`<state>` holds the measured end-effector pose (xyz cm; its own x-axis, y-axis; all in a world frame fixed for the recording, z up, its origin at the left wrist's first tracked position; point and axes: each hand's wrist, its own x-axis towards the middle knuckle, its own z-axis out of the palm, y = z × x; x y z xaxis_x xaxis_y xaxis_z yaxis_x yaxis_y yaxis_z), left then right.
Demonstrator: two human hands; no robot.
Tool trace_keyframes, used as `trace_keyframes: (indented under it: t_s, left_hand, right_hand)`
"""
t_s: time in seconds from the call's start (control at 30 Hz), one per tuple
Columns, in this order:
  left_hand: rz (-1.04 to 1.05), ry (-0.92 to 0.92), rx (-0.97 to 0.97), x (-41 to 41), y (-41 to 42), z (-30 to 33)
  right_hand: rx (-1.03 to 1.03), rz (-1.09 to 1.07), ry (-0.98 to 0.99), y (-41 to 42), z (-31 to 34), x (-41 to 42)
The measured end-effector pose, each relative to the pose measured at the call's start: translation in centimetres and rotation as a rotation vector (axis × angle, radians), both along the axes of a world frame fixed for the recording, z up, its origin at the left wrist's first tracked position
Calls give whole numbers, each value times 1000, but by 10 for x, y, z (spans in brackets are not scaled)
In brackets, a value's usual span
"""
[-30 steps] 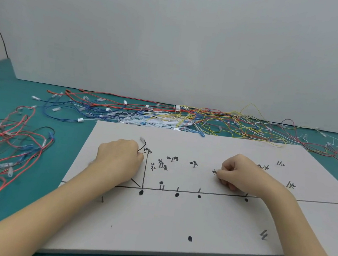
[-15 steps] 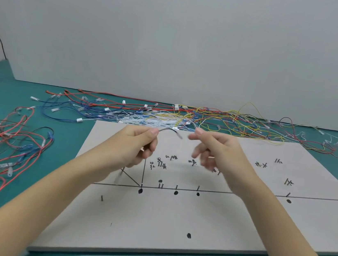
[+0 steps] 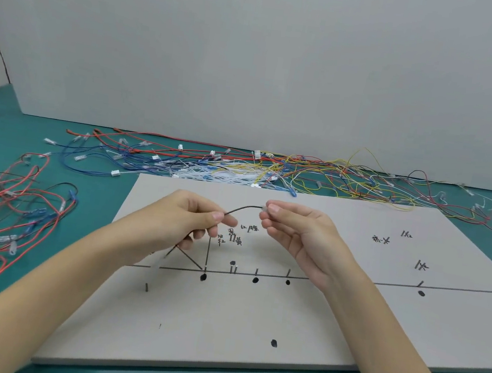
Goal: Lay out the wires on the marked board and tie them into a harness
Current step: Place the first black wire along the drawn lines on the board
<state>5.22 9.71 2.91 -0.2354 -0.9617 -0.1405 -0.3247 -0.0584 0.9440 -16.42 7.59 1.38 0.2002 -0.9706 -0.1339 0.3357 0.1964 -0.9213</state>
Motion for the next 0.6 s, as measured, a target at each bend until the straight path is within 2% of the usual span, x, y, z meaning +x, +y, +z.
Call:
trace_keyframes:
  t_s: [0.17, 0.3, 0.47, 0.6]
  left_hand:
    - [102, -80, -133, 12, -2, 0]
    - [37, -90, -161, 10, 10, -9]
    - [-32, -391, -547, -3, 39, -38]
    - [-83, -440, -684, -11, 48, -34]
  right_hand:
    - [-70, -232, 155, -6, -4, -9]
    - [-92, -324, 182, -10, -4, -13]
    - [-42, -241, 173, -11, -9, -11]
    - [-129, -265, 265, -11, -9, -4]
